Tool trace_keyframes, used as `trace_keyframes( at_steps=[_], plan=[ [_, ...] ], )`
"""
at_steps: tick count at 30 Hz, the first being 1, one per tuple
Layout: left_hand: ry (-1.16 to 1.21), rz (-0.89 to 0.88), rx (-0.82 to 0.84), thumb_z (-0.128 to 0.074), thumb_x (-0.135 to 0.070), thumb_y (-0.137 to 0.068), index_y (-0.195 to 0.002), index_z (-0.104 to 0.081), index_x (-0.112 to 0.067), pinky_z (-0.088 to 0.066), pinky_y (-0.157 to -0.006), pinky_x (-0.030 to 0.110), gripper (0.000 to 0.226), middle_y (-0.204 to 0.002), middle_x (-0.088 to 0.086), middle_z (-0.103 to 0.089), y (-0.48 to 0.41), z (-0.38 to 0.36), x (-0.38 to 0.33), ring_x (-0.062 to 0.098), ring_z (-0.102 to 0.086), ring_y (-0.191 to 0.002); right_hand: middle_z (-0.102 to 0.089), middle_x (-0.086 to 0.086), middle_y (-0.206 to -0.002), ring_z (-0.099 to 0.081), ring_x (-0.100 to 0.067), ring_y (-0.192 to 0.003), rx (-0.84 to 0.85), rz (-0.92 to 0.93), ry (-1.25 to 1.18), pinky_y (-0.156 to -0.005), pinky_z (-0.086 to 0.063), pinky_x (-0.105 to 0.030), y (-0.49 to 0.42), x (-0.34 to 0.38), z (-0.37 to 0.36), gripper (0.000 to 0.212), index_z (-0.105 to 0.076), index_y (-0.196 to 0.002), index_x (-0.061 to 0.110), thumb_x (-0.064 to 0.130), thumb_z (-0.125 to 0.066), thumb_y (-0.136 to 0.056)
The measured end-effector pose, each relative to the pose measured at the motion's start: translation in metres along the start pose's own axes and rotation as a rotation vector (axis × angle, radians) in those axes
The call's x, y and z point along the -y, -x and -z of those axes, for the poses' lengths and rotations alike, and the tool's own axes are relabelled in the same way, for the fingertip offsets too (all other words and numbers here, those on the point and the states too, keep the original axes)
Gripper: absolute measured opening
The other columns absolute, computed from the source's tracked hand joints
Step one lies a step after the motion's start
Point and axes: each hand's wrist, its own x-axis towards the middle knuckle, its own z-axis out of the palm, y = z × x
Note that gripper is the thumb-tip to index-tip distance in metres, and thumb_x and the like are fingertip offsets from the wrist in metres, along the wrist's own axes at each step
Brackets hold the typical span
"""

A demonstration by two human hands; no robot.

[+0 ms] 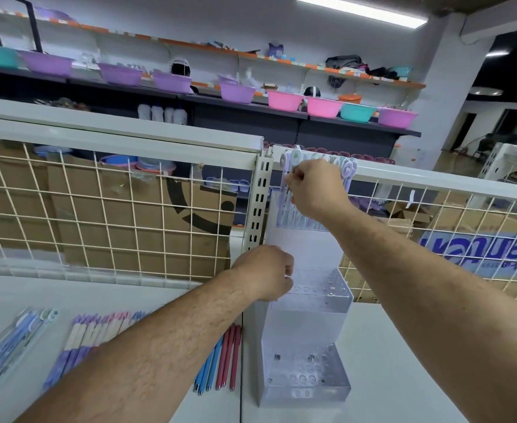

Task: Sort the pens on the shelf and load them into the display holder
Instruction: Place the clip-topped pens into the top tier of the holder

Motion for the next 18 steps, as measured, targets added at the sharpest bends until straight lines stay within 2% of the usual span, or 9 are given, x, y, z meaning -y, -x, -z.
trace_keyframes(
  at_steps=[6, 14, 18],
  plan=[
    [-0.006, -0.003, -0.001, -0.058, -0.034, -0.093, -0.113, -0.065, -0.025, -0.052, -0.087, 0.036, 0.024, -0.114, -0.005, -0.059, 0.0, 0.0, 0.0, 0.016, -0.055, -0.107, -0.071, -0.013, -0.082, -0.072, -0.029, -0.076, 0.008, -0.008, -0.024, -0.075, -0.062, -0.046, -0.001, -0.002, 0.002, 0.028, -0.071, -0.091, 0.002, 0.021, -0.056, -0.103],
    [-0.007, -0.005, 0.009, -0.058, -0.035, -0.093, -0.115, -0.065, -0.025, -0.051, -0.09, 0.037, 0.025, -0.115, -0.005, -0.059, 0.0, 0.001, 0.0, 0.016, -0.055, -0.108, -0.072, -0.02, -0.087, -0.074, -0.034, -0.082, 0.076, -0.047, 0.001, -0.075, -0.062, -0.048, -0.008, 0.001, 0.007, 0.029, -0.071, -0.091, -0.002, 0.019, -0.056, -0.103],
    [-0.005, -0.004, 0.011, -0.058, -0.036, -0.094, -0.116, -0.065, -0.025, -0.051, -0.09, 0.036, 0.026, -0.116, -0.005, -0.058, 0.0, 0.0, 0.0, 0.015, -0.055, -0.108, -0.071, -0.017, -0.084, -0.074, -0.031, -0.083, 0.121, -0.042, 0.062, -0.075, -0.062, -0.044, -0.006, 0.003, 0.001, 0.029, -0.067, -0.084, -0.001, 0.017, -0.055, -0.103]
  ],
)
